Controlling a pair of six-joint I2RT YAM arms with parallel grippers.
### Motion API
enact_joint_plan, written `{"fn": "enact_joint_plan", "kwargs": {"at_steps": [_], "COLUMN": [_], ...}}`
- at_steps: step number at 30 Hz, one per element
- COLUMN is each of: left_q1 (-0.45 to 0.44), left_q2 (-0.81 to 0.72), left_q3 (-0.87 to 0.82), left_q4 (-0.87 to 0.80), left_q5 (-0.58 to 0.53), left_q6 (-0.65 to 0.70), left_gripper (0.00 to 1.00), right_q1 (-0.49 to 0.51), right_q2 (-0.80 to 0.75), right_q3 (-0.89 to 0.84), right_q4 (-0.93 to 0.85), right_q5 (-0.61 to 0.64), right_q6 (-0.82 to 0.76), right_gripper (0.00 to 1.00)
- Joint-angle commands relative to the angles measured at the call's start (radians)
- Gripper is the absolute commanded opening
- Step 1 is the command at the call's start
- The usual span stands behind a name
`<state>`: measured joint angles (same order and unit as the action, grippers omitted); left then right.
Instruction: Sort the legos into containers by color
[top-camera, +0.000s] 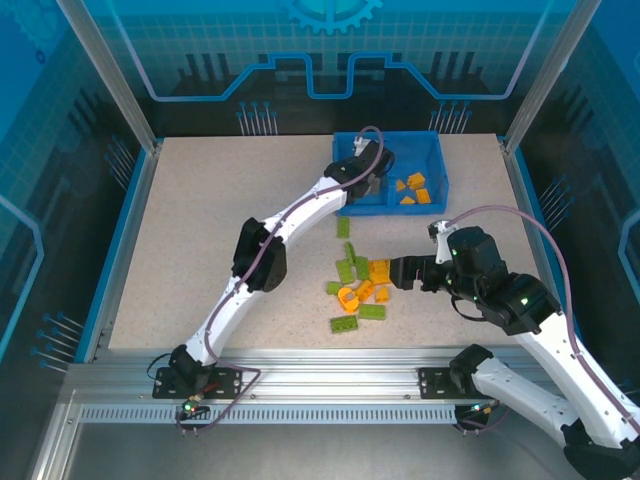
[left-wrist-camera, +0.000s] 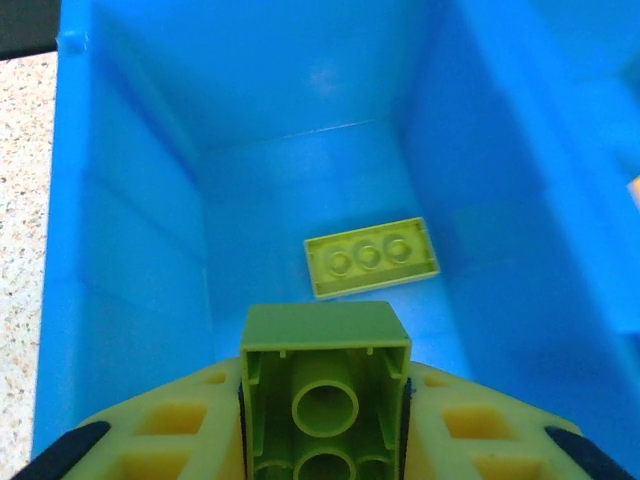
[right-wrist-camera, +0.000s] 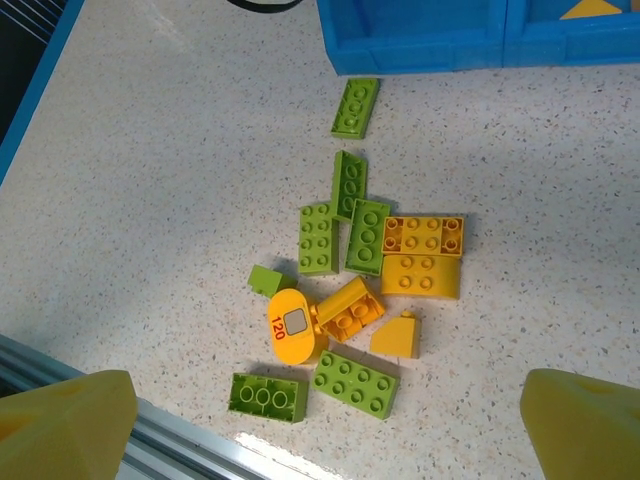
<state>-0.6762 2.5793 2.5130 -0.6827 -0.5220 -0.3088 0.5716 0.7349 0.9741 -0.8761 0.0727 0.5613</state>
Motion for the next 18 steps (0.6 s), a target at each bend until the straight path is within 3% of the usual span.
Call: {"fn": "enact_joint_plan", "kwargs": {"at_steps": [1, 6, 12, 14, 18], "left_q1": [-0.002, -0.006, -0.039, -0.060, -0.117], "left_q2": [0.029, 0.015, -0.174, -0.285, -0.595], "left_q3": [0.055, 0.047, -0.076, -0.175, -0.529], "left_q4": [0.020, 0.011, 0.044, 0.076, 0.258], "left_q5": [-0.021, 0.017, 0.031, 0.052, 0.119], "left_q6": [0.045, 0.019, 0.014, 0.010, 0.028], "left_gripper": [0.40, 0.56, 0.52, 0.50, 0.48], "right_q1": [0.012, 0.011, 0.011, 0.011, 0.010], "right_q2": [-0.014, -0.020, -0.010, 0.000, 0.051], "right_q3": [-0.002, -0.002, -0.015, -0.028, -0.057], "right_q4": [-0.029, -0.034, -0.027, -0.017, 0.019], "right_q5": [0.017, 0.021, 0.043, 0.053, 0.060], "right_q6": [0.009, 0.012, 0.012, 0.014, 0.017], "right_gripper": [1.00, 1.00, 1.00, 1.00, 1.00]}}
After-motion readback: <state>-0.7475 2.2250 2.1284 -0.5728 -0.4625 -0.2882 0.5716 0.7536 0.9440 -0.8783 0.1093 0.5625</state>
